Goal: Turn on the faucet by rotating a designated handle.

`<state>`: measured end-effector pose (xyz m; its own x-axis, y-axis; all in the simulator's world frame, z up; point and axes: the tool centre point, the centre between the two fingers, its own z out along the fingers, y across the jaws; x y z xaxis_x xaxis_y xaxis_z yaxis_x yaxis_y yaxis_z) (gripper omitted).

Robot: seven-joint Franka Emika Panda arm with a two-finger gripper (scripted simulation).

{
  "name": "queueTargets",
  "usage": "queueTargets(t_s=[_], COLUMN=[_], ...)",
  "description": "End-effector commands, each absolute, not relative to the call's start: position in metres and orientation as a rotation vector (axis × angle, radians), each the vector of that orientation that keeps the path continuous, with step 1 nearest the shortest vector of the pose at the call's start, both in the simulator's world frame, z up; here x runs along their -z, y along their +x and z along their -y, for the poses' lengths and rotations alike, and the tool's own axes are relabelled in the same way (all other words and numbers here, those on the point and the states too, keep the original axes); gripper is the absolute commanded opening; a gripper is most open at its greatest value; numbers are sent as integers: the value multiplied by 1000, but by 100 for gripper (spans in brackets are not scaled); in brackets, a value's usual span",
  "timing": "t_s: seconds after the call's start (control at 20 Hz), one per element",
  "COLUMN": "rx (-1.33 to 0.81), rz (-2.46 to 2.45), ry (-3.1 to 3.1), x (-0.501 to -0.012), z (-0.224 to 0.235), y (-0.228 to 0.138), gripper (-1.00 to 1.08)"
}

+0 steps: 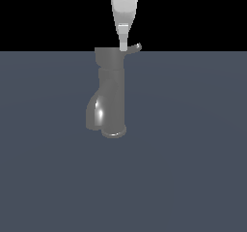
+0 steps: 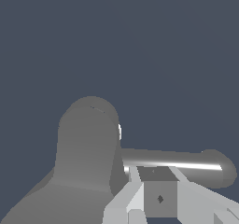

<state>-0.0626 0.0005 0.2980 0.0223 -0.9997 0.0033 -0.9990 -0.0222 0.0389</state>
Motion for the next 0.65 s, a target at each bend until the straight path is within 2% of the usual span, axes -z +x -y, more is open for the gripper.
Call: queueTargets(t_s=[0.0,0.6], rx=[7,0], rz=[2220,2269], ry=[2219,2173], x=[-297,-298], z=[13,47], y=[-38,-4], gripper=[-100,-100])
